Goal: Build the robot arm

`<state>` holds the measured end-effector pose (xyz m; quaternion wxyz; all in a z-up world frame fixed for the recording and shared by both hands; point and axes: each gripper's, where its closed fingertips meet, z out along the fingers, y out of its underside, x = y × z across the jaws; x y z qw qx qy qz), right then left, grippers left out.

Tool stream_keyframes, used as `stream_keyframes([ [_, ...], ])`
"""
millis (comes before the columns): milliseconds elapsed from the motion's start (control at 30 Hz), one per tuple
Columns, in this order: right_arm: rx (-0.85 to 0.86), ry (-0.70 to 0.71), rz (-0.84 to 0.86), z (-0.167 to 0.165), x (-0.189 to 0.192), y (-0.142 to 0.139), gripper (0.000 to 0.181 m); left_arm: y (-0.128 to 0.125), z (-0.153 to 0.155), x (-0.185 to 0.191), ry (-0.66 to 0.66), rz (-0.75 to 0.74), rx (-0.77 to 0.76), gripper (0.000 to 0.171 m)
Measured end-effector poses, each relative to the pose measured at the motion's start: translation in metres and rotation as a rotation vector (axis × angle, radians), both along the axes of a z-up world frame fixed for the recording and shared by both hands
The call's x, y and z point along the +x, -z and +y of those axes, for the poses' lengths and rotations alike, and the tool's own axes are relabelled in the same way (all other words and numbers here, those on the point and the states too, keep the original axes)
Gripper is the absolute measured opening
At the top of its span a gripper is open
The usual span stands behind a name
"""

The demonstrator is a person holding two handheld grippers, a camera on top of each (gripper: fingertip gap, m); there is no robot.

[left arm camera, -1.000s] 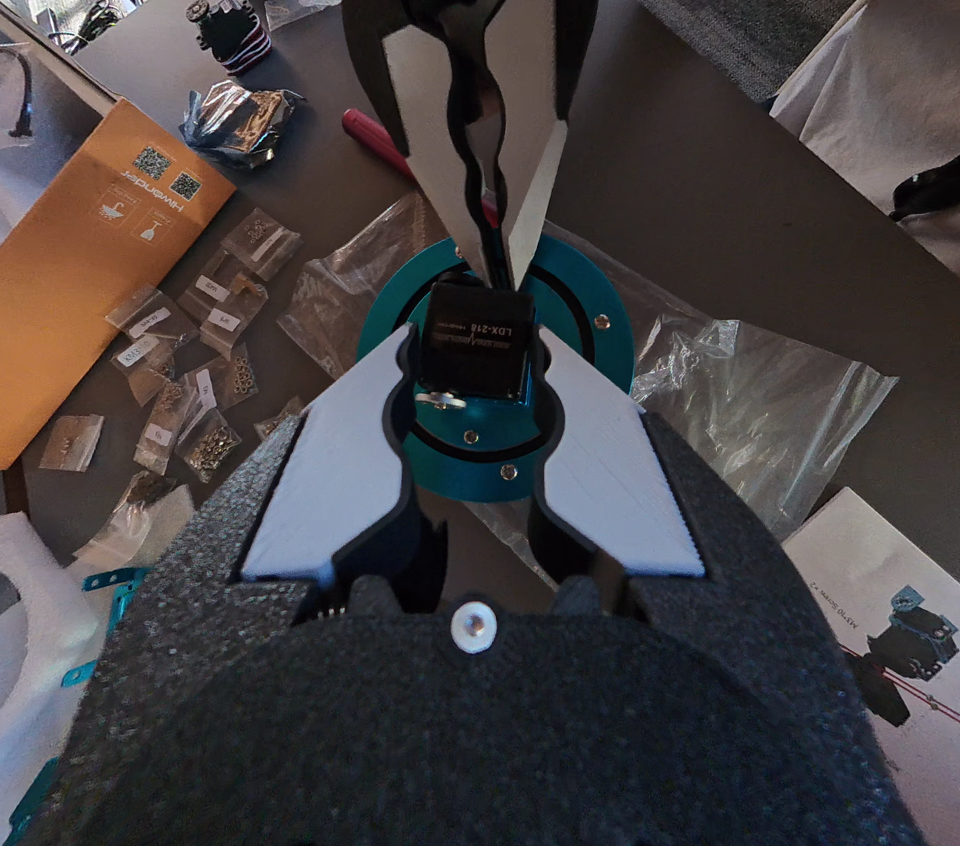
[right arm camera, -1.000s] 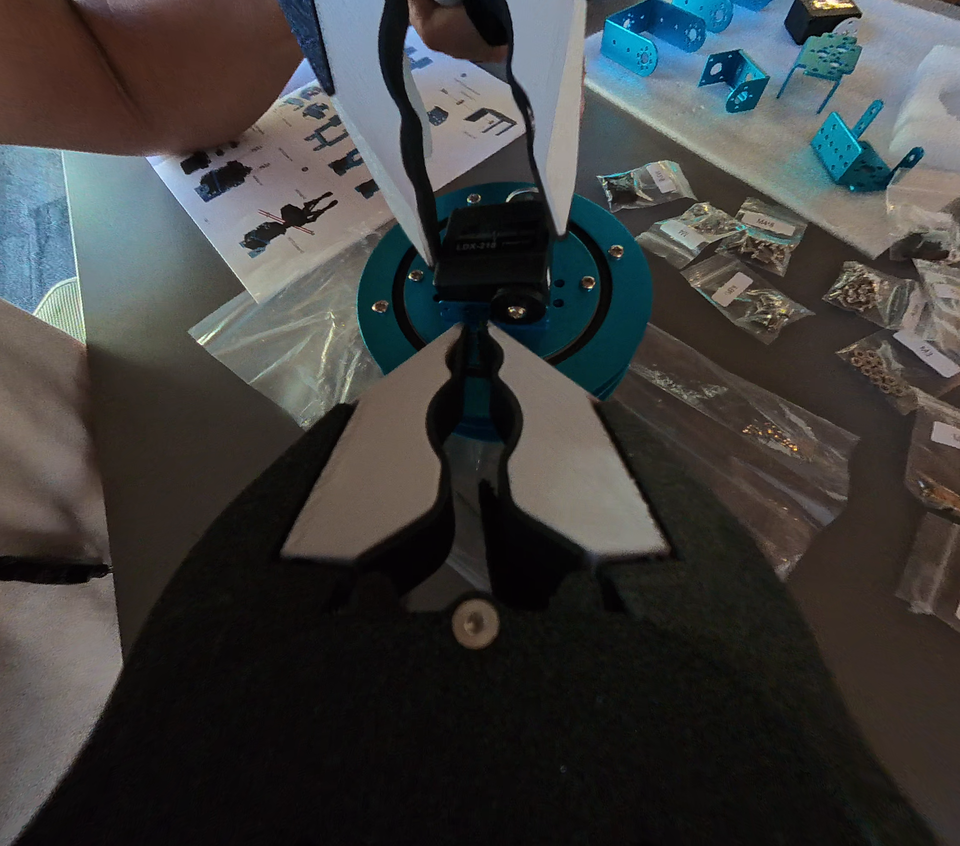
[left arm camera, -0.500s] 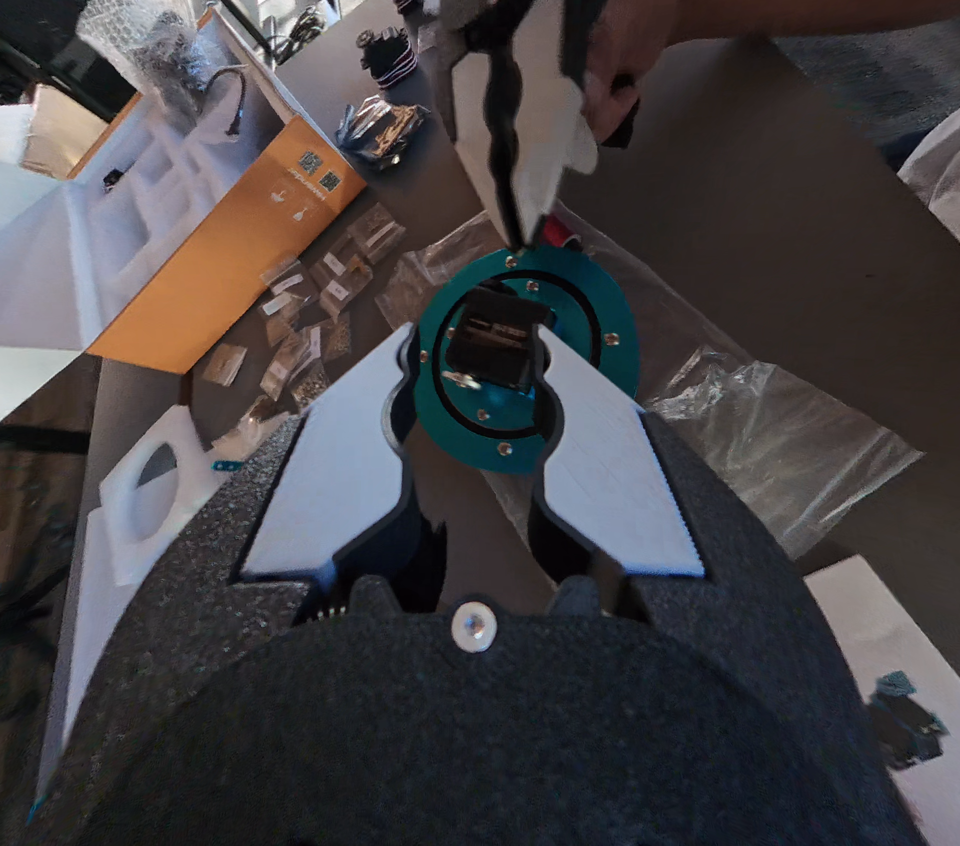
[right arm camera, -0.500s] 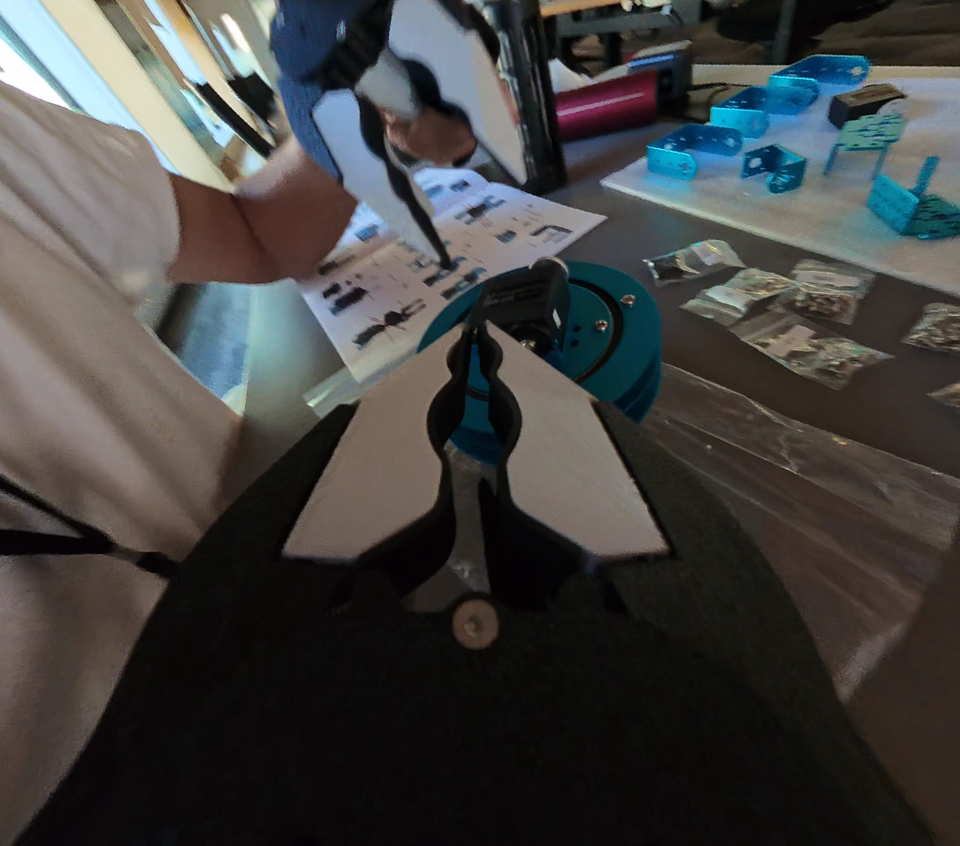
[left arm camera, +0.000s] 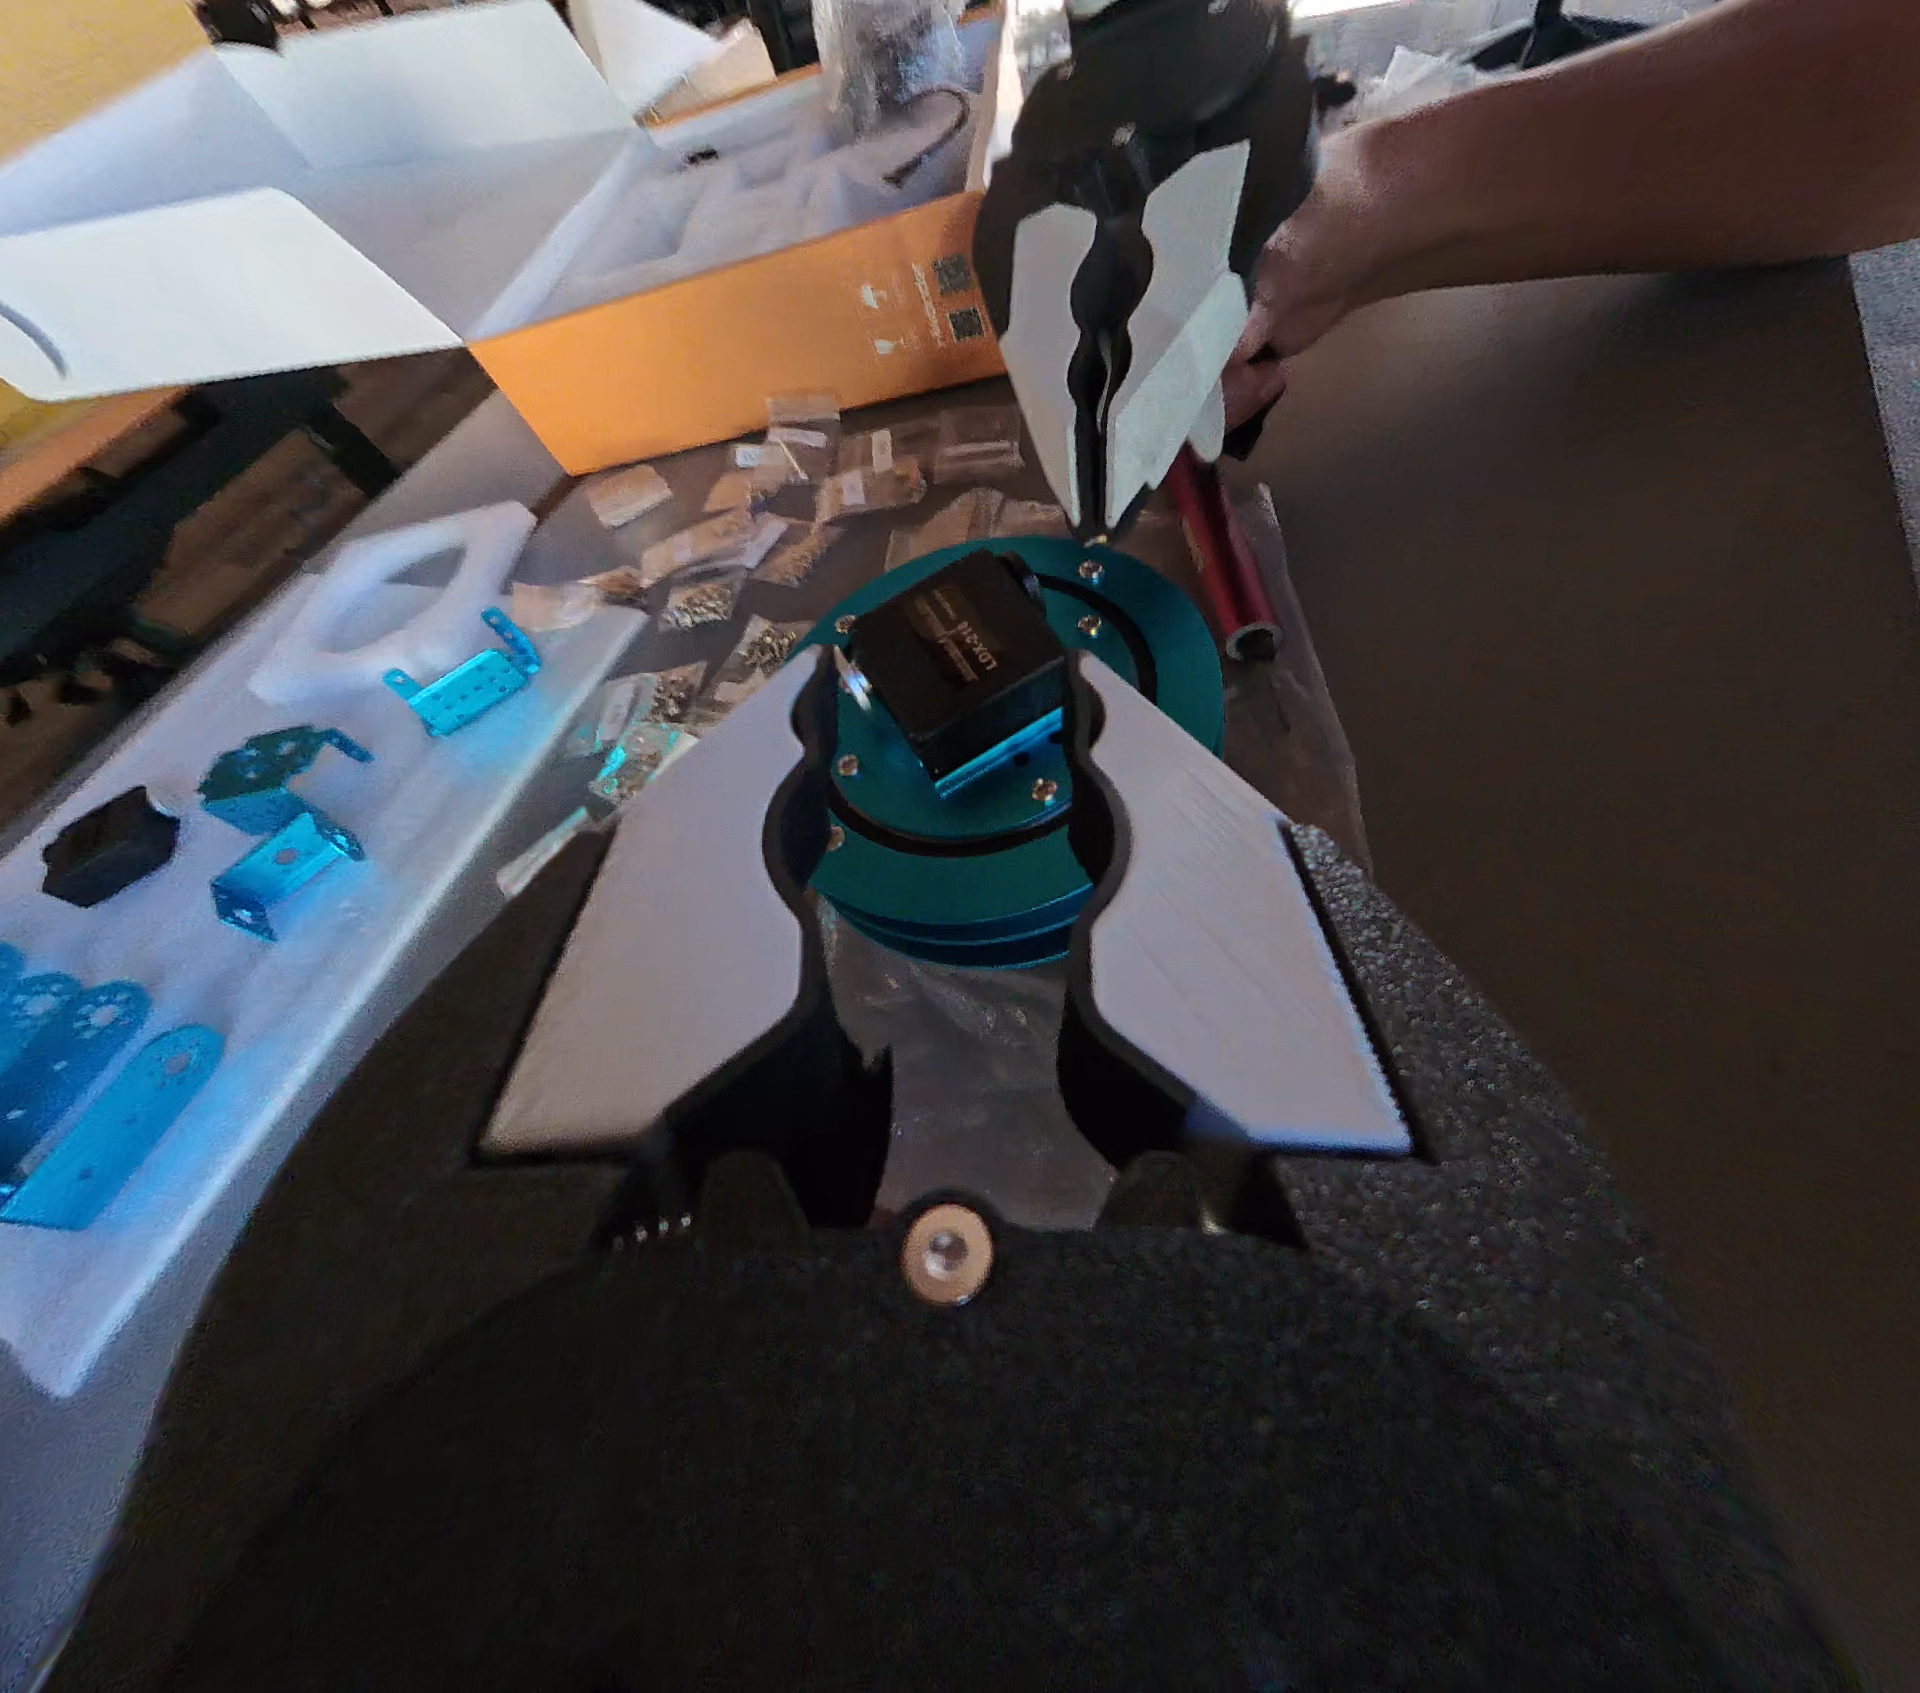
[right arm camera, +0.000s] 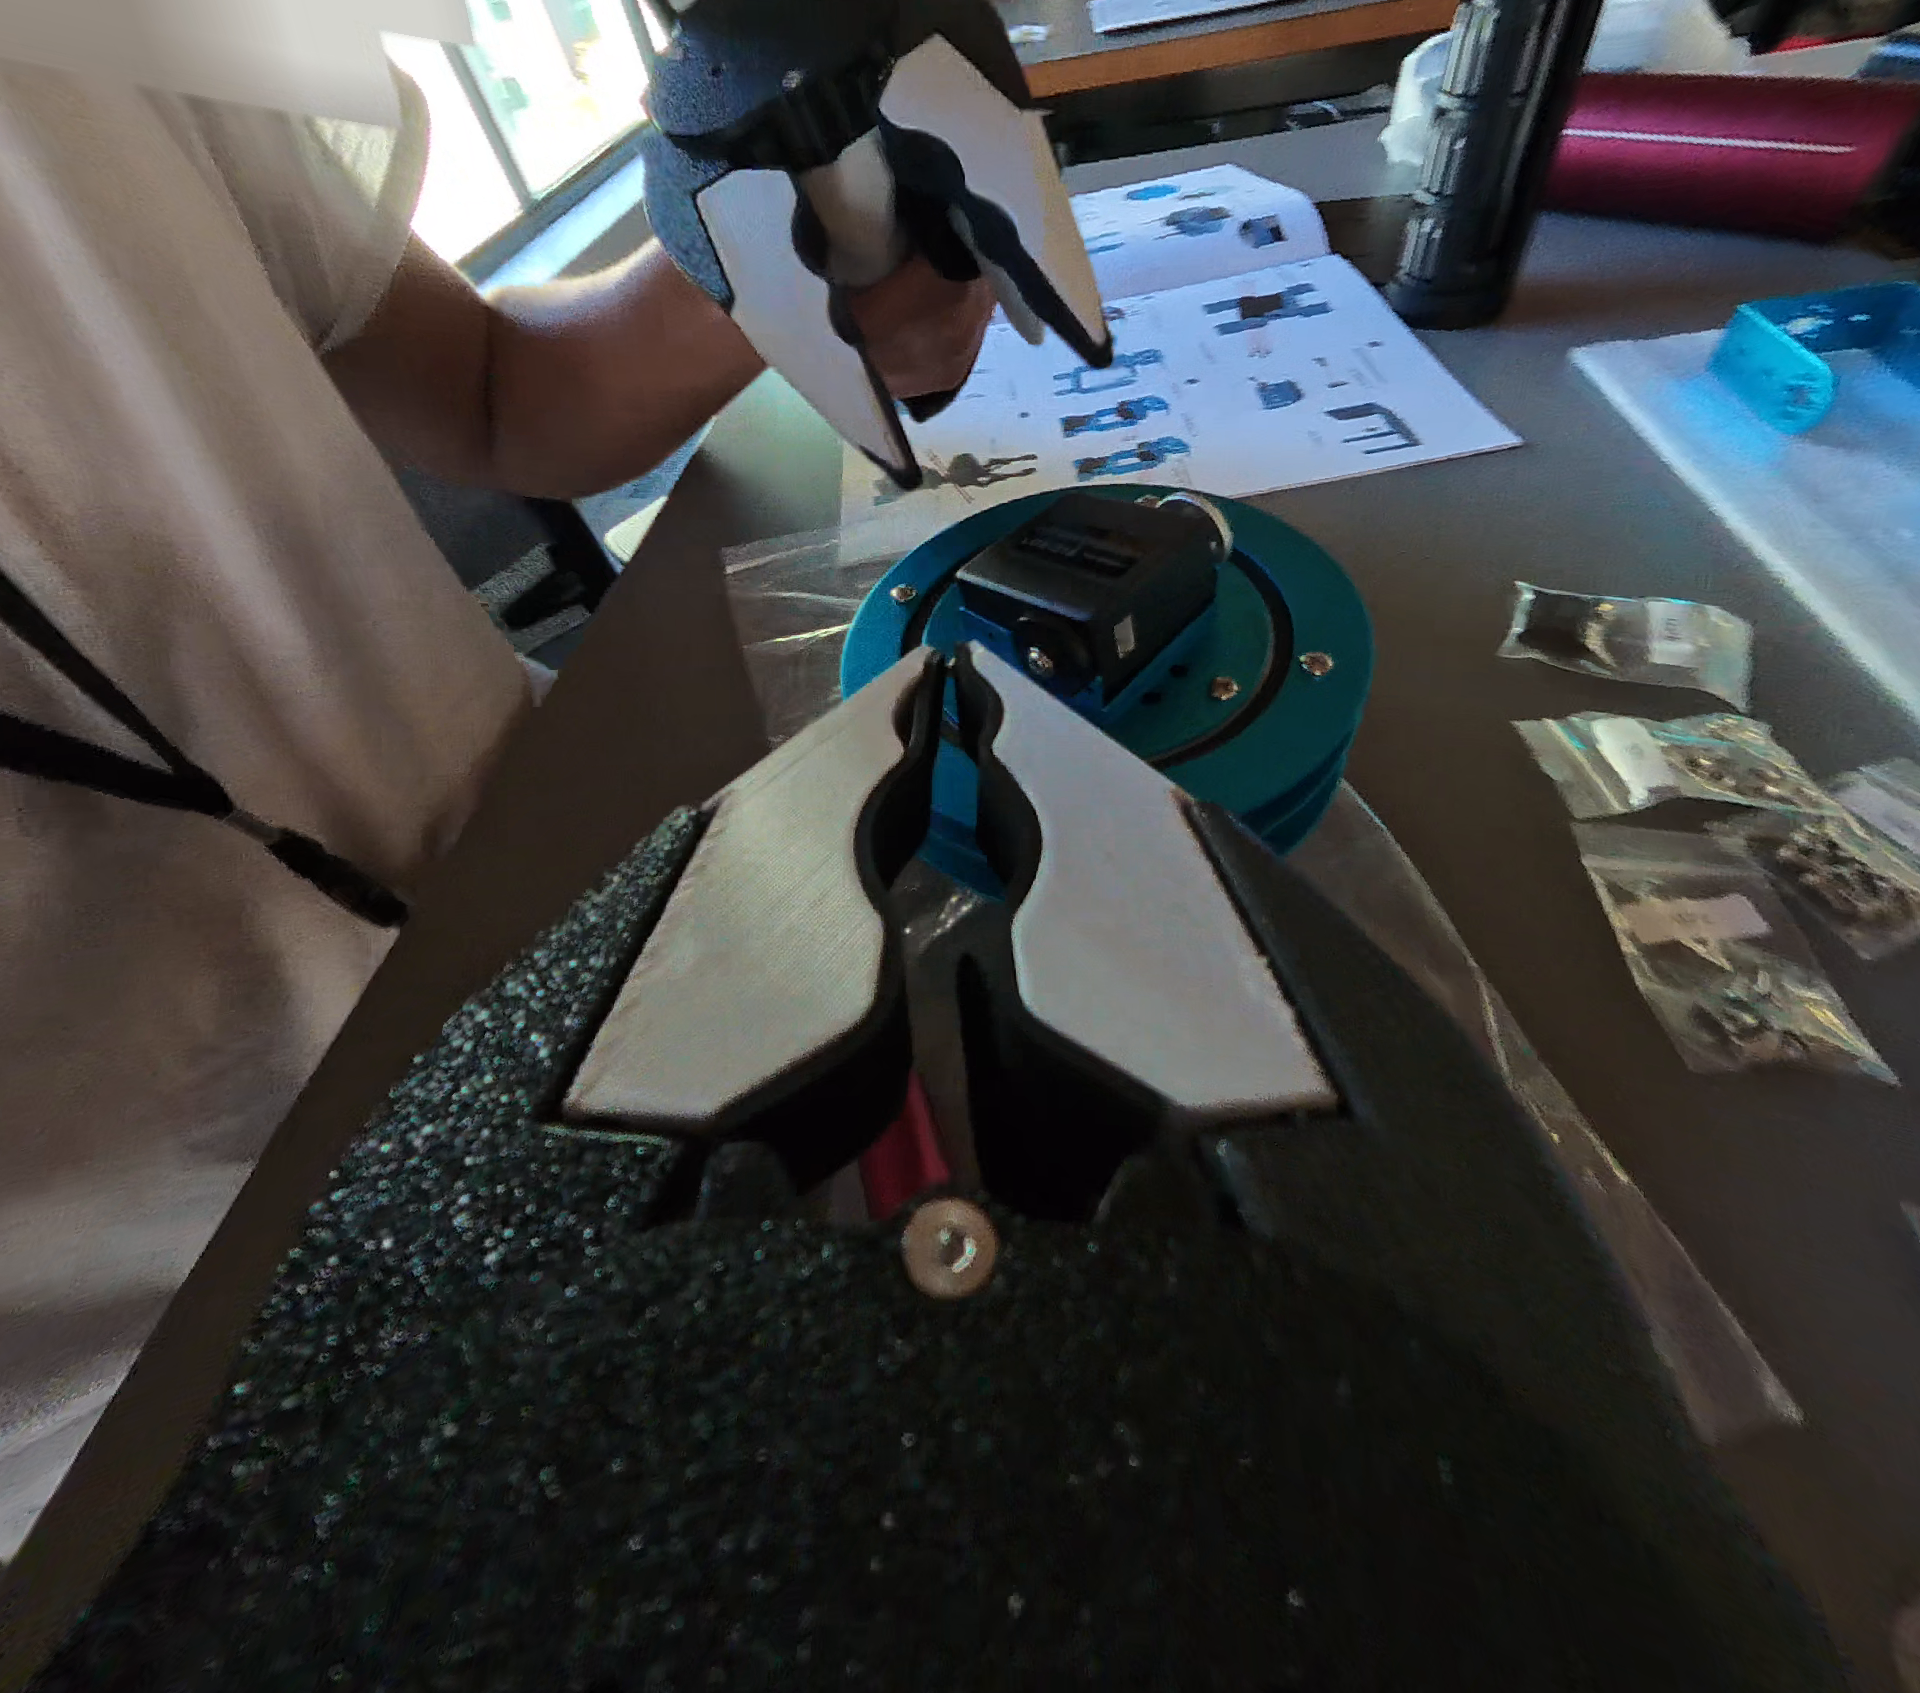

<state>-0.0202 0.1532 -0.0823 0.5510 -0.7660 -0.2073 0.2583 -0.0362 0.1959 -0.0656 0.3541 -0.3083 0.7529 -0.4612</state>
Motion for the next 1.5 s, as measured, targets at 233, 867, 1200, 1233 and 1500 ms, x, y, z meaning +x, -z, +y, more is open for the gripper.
stream_keyframes([
  [233,0.053,0.064,-0.06,0.008,-0.003,-0.004,0.0,-0.026,0.003,0.003,0.21,-0.062,-0.143,0.041],
  [867,0.081,0.129,-0.185,0.009,-0.01,0.009,0.0,0.016,-0.011,0.016,0.569,0.311,-0.021,0.078],
  [1200,0.02,0.155,-0.211,0.006,-0.007,0.015,0.0,0.033,-0.016,0.027,0.615,0.296,-0.04,0.058],
  [1233,-0.01,0.166,-0.223,0.006,-0.007,0.019,0.0,0.032,-0.016,0.028,0.618,0.288,-0.062,0.057],
  [1500,-0.091,0.305,-0.343,0.017,-0.011,0.023,0.001,0.03,-0.017,0.025,0.627,0.287,-0.125,0.056],
])
